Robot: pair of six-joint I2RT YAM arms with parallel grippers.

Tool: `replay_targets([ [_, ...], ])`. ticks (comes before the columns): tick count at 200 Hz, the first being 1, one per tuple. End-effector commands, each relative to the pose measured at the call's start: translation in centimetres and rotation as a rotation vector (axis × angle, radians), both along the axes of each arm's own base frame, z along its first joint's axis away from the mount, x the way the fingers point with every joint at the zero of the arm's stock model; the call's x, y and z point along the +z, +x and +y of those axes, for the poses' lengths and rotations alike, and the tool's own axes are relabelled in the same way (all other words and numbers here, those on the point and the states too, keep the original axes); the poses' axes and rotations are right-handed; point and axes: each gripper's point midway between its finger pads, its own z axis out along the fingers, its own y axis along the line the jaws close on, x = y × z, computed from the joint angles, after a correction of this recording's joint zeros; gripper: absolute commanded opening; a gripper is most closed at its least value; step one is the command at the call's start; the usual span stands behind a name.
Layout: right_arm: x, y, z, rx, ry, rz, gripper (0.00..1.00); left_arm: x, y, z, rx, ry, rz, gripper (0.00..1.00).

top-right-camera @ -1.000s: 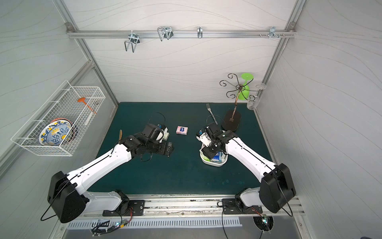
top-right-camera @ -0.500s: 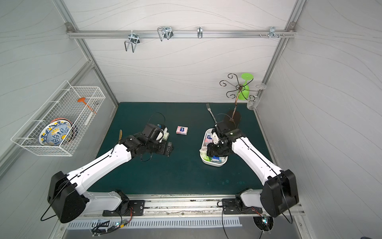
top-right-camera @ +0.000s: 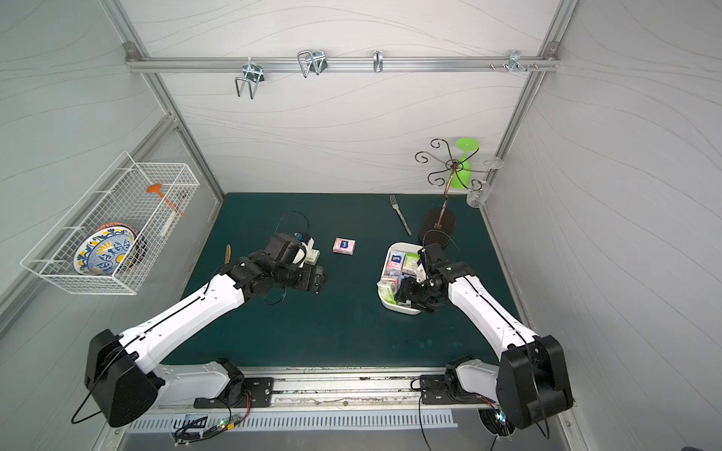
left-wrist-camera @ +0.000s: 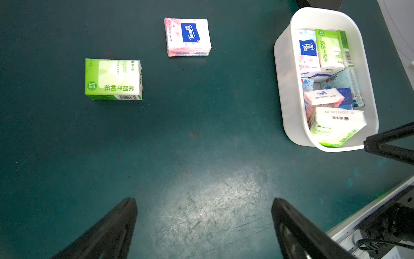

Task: Put the pocket tissues into the storage box
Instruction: Place the pocket tissues in the storage box.

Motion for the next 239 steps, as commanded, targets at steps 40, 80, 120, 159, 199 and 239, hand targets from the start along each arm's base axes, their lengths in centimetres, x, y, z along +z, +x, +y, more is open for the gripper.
replay_targets([
  [40, -1.1, 1.4, 0.9, -0.008, 0.038, 0.006, 0.65, 1.1, 0.5, 0.6, 0.025, -0.003, -0.051, 0.98],
  [80, -2.0, 1.4, 0.7, -0.021, 0.016, 0.026, 0.65, 1.1, 0.5, 0.8, 0.029, 0.003, -0.054, 0.98],
  [120, -2.3, 3.1, 0.3, -0.035, -0.022, -0.024, 0.65, 1.3, 0.3, 1.0, 0.035, 0.007, -0.063, 0.98],
  [159, -0.6, 5.0, 0.6, -0.032, -0.025, -0.091, 0.65, 1.4, 0.3, 1.3, 0.038, 0.012, -0.069, 0.98],
  [199, 2.0, 4.6, 1.0, -0.013, 0.01, -0.134, 0.68, 1.4, 0.5, 1.1, 0.04, 0.012, -0.075, 0.98],
  [239, 2.4, 3.5, 0.1, 0.018, -0.039, -0.157, 0.68, 1.5, 1.1, 0.4, 0.036, -0.009, -0.069, 0.98],
])
